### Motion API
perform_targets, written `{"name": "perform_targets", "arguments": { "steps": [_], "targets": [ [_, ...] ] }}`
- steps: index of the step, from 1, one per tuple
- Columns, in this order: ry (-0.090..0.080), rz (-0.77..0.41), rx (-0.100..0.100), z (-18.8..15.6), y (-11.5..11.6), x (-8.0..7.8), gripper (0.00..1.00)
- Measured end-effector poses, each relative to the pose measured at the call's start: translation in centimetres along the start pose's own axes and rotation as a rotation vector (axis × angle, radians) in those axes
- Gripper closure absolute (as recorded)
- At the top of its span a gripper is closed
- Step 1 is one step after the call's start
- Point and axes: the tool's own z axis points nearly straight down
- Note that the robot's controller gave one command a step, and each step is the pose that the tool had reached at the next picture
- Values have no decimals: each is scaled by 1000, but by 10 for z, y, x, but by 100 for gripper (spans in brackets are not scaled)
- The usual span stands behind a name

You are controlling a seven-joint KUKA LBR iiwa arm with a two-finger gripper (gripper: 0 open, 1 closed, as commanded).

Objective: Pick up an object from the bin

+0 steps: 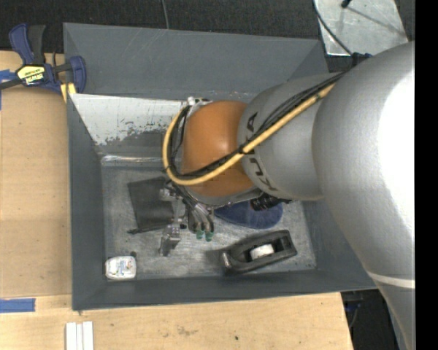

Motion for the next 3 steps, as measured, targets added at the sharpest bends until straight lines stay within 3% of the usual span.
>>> {"name": "perform_targets", "arguments": {
  "steps": [1, 2, 3],
  "targets": [
    [2, 138, 2, 29, 18, -29, 0],
    [-20, 141, -5, 24, 18, -35, 100],
    [-9, -19, 0, -155, 6, -51, 100]
  ]
}}
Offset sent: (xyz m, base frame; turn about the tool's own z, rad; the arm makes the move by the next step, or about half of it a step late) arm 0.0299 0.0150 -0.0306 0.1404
